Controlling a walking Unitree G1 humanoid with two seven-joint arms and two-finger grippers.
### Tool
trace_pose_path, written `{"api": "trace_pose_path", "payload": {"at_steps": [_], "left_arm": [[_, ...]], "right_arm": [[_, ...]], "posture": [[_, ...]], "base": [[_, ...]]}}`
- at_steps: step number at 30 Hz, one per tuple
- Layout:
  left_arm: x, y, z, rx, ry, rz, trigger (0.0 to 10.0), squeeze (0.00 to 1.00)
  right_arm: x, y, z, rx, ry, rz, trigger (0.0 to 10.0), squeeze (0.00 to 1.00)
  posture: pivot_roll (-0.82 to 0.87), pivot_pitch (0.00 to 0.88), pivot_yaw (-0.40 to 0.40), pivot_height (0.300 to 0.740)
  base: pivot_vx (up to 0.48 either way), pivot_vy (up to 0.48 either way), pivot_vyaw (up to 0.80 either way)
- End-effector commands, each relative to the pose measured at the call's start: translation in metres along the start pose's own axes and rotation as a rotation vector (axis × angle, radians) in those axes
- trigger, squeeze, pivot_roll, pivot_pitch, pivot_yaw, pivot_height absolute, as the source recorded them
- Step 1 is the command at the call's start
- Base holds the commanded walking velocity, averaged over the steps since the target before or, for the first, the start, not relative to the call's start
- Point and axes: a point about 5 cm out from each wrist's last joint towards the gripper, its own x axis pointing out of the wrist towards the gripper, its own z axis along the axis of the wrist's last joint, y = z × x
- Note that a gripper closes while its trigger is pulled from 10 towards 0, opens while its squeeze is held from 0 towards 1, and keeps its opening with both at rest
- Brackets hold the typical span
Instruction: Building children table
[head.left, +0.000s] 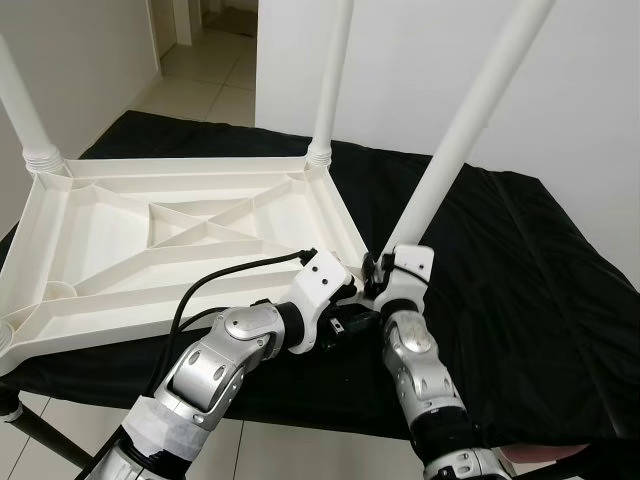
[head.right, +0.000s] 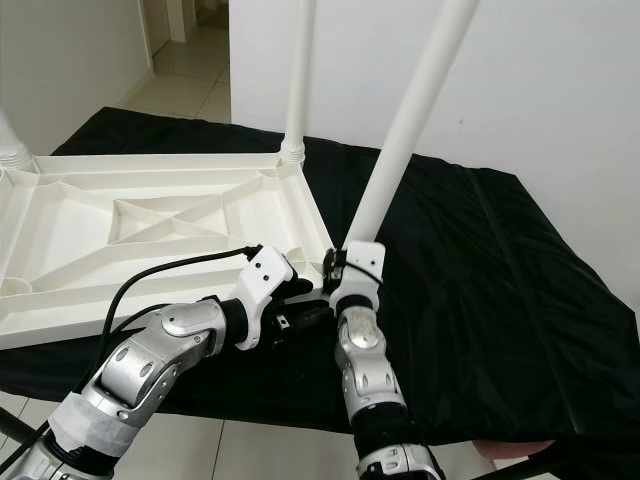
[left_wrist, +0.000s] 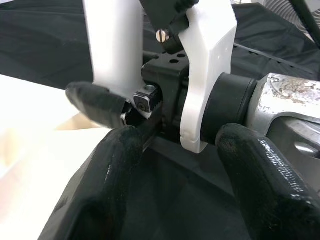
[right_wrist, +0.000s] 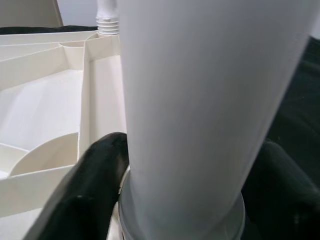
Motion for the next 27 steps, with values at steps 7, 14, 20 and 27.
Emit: {"api": "trace_pose_path", "payload": {"at_steps": [7,14,20,27], "left_arm": [[0.000,-0.007,-0.002,-0.002,0.003,-0.046,10.0,0.00],[-0.001,-0.007,-0.004,0.001,0.007,-0.050,10.0,0.00],[-0.004,-0.005,-0.006,0.001,0.008,-0.044,10.0,0.00],[-0.008,-0.004,-0.006,0.007,0.006,-0.043,10.0,0.00]], "right_arm": [[0.000,-0.018,0.005,0.059,-0.018,0.067,10.0,1.00],[0.003,-0.036,0.011,-0.005,-0.032,0.177,10.0,0.00],[0.003,-0.042,0.011,-0.053,-0.022,0.313,10.0,0.00],[0.006,-0.038,0.011,-0.115,-0.027,0.470,10.0,0.00]], "posture": [[0.03,0.000,-0.122,0.740],[0.03,0.000,-0.125,0.740],[0.03,0.000,-0.125,0.740],[0.03,0.000,-0.113,0.740]], "base": [[0.000,0.000,0.00],[0.000,0.000,0.00],[0.000,0.000,0.00],[0.000,0.000,0.00]]}}
